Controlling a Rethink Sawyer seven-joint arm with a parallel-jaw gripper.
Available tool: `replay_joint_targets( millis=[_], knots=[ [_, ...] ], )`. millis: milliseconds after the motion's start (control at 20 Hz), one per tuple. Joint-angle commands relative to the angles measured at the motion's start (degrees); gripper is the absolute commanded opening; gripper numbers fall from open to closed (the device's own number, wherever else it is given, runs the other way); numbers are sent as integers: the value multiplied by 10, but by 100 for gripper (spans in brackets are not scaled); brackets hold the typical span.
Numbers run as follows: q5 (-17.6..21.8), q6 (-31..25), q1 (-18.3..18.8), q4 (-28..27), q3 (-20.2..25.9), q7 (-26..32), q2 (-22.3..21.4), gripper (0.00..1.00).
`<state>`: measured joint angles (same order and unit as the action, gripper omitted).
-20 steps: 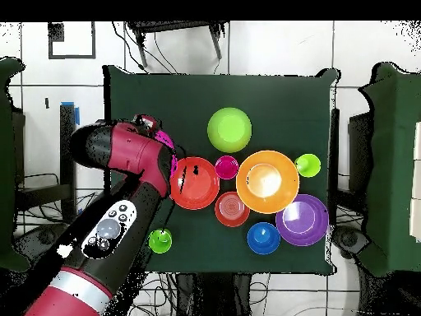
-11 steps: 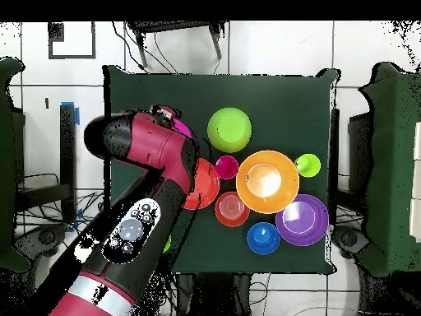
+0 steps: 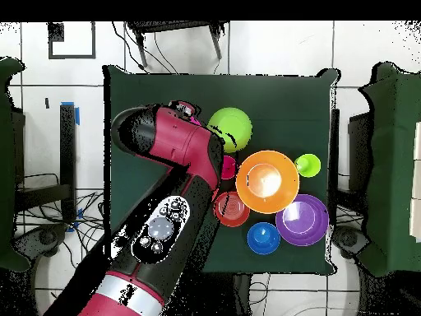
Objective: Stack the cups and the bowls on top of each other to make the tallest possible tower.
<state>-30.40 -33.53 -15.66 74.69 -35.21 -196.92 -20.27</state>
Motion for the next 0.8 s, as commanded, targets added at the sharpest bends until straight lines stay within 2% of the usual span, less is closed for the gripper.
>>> replay_joint_targets(
  millis=[50, 800],
  knots=[
    [67, -67, 32, 0, 102, 126, -9, 0],
    [165, -63, 111, 44, 164, 194, -81, 0]
  ],
)
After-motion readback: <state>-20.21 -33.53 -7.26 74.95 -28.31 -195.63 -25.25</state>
